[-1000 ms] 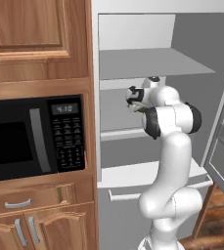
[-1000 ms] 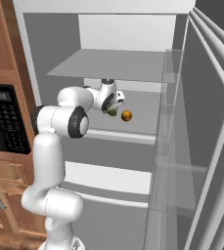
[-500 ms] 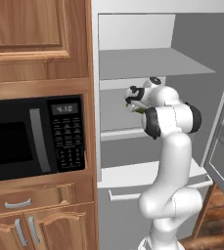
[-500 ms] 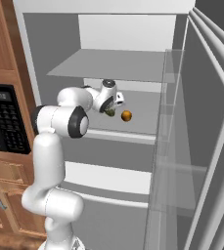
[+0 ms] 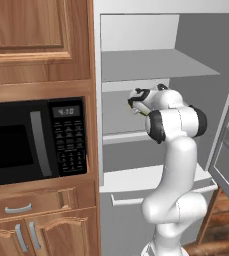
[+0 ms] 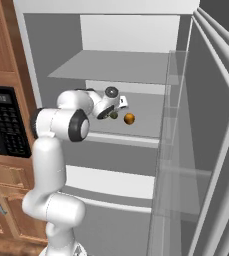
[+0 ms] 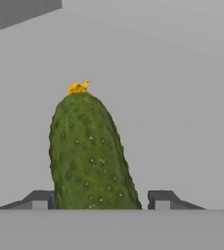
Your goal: Pick cucumber from the fridge and place it on the plate on the counter.
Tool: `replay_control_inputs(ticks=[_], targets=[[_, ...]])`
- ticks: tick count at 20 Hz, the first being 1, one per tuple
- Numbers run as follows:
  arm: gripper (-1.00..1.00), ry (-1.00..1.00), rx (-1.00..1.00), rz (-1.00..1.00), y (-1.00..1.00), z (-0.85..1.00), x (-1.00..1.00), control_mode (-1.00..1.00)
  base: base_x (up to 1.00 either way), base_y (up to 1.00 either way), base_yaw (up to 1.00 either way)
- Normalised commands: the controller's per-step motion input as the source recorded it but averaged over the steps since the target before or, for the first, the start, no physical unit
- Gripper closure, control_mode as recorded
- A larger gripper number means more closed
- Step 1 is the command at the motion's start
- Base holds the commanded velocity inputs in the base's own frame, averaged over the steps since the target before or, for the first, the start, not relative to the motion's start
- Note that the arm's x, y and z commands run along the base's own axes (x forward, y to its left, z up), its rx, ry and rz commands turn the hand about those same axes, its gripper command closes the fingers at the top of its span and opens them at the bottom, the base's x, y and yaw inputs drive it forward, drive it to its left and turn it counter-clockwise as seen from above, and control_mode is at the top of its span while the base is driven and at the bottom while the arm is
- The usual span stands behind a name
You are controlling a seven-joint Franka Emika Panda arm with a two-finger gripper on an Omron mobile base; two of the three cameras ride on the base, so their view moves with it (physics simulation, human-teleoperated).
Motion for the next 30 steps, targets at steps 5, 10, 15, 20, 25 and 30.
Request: replay_control_inputs(ticks=[5,10,15,20,25,30], targets=[[1.00,-0.01,0.02,-0.07,0.03,0.35,-0.61,-1.00,0.00,0.00,0.00],[1.00,-0.11,0.01,-0.06,0.13,0.22,-0.95,-1.00,0.00,0.00,0.00],[1.00,-0.07,0.00,-0.06,0.09,0.57,-1.00,-1.00,0.00,0.00,0.00],[1.00,0.01,0.00,-0.04,0.00,0.73,-1.00,-1.00,0.00,0.00,0.00],[1.00,0.22,0.01,-0.03,0.03,0.98,-0.86,-1.00,0.00,0.00,0.00],[1.00,0.58,0.11,-0.03,0.03,0.95,-0.44,-1.00,0.00,0.00,0.00]])
